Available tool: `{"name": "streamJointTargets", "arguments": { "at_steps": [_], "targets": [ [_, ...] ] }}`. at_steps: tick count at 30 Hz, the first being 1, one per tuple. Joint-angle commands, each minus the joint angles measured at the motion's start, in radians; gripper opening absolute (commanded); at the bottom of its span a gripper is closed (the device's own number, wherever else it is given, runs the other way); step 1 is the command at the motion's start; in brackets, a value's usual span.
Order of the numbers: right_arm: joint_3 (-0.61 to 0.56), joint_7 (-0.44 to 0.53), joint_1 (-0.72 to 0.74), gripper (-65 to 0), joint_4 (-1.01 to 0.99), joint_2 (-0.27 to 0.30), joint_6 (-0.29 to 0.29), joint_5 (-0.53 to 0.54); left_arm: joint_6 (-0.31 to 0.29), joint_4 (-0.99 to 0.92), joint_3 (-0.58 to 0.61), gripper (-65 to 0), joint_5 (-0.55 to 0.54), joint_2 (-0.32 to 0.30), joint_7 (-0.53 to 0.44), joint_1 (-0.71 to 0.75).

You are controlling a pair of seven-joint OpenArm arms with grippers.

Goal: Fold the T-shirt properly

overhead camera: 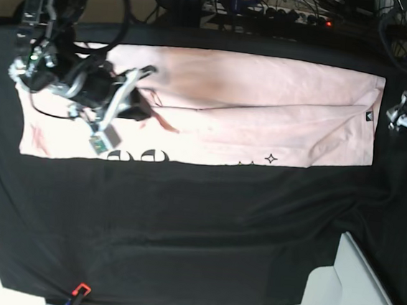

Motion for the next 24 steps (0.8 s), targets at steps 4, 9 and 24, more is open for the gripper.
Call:
{"name": "streamJointTargets", "arguments": {
  "at_steps": [4,9,24],
  "targets": [
    [-0.079,0.018,0.01,-64.0,0.017,0.006,0.002,0.005,-0.007,0.033,0.034,-35.9,-0.008,0.013,-0.02,-0.002],
    [-0.084,0.018,0.013,-64.1,0.014,0.006,0.002,0.004,-0.007,0.061,0.081,-41.0,-0.01,0.052,-0.025,-0.024],
    [-0.069,0.019,-0.01,-64.1,0.01,0.006,0.002,0.004,0.118,0.05,0.09,-65.0,-0.005,0.179,0.135,-0.172]
  ]
}}
